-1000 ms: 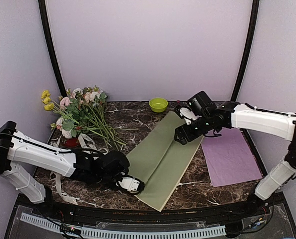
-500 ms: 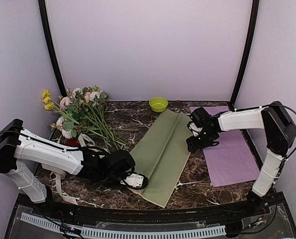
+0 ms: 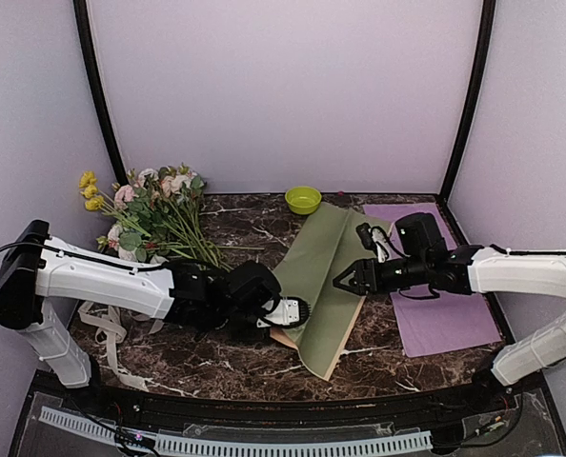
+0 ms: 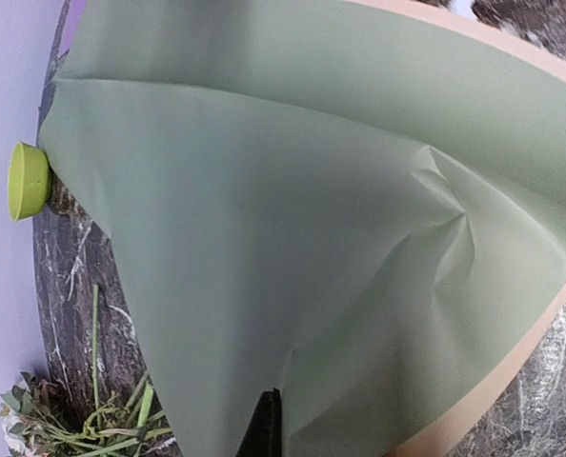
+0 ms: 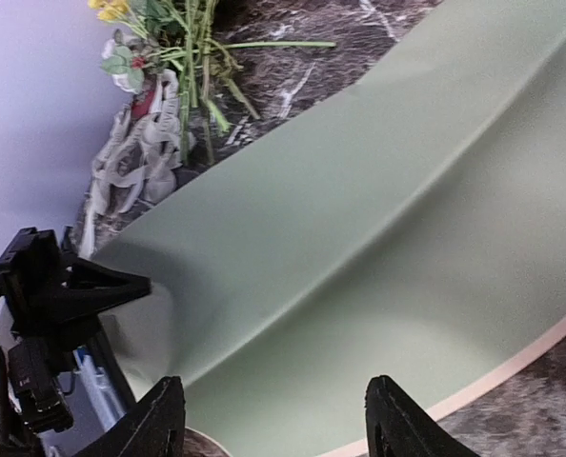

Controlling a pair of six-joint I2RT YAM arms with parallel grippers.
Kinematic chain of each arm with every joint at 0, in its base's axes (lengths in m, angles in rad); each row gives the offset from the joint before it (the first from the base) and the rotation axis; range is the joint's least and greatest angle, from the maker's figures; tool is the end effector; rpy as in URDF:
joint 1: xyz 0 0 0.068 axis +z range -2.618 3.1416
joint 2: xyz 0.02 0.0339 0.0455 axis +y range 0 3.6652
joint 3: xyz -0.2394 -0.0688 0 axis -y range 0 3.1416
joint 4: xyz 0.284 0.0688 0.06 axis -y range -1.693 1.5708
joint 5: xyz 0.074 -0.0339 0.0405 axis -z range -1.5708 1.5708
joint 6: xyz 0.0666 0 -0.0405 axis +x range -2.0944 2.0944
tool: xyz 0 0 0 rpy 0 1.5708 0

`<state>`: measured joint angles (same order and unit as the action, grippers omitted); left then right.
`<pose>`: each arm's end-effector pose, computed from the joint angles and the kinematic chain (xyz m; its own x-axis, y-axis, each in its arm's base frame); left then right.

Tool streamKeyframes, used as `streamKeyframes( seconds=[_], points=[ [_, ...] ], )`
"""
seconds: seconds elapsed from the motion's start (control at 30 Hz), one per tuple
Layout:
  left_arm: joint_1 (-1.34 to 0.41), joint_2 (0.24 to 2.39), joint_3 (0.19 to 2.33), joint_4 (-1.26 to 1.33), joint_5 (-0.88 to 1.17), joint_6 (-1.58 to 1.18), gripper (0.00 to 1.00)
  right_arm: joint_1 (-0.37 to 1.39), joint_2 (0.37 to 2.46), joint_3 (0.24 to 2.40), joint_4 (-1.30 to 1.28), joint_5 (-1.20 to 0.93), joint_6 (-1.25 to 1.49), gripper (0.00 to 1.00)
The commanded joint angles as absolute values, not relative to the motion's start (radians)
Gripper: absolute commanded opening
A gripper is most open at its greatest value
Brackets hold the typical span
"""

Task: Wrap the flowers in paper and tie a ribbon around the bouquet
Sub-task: Unfold the folded wrapping paper at the center of the board.

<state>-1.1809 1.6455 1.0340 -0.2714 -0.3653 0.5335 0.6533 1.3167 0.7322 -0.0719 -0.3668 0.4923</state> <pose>0.1707 -0.3529 0.1331 0.1427 0.9025 -0.4063 0.8190 0.1229 0.5605 0.2536 0.2242 0.1554 -0.8019 -0.0581 -0.5947 -0.4698 0.6764 0.5673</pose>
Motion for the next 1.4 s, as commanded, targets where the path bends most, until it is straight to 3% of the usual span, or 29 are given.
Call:
streamKeyframes(
  seconds=[0.0,0.07,0.23,0.43,0.57,0.83,1.13,1.37],
  points=[
    [-1.174,1.63,1.112,-0.245,-0.424,0.489,0.0,0.671,1.263,0.692,0.153,-0.504,0.688,0.67],
    [-1.175,1.631,1.107,-0.234,-0.434,0.504,0.0,0.628,1.254,0.694,0.058,-0.411,0.698,0.73],
    [-1.175,1.626,1.107,-0.205,-0.46,0.457,0.0,0.462,1.336,0.591,0.155,-0.463,0.804,0.72],
    [-1.163,1.569,1.072,-0.105,-0.467,0.343,0.0,0.366,1.451,0.607,0.225,-0.446,0.805,0.92],
    [-1.139,1.507,1.017,-0.045,-0.372,0.243,0.0,0.287,1.526,0.675,0.221,-0.425,0.753,0.94],
    [-0.972,1.297,0.798,0.186,-0.09,-0.091,0.0,0.11,1.68,0.861,0.14,-0.393,0.65,0.88],
    [-0.678,1.183,0.62,0.206,0.019,-0.545,0.0,0.088,1.765,1.001,0.023,-0.364,0.558,0.59],
    [-0.565,1.18,0.573,0.183,0.035,-0.703,0.0,0.103,1.802,1.034,-0.016,-0.355,0.529,0.58]
  ],
)
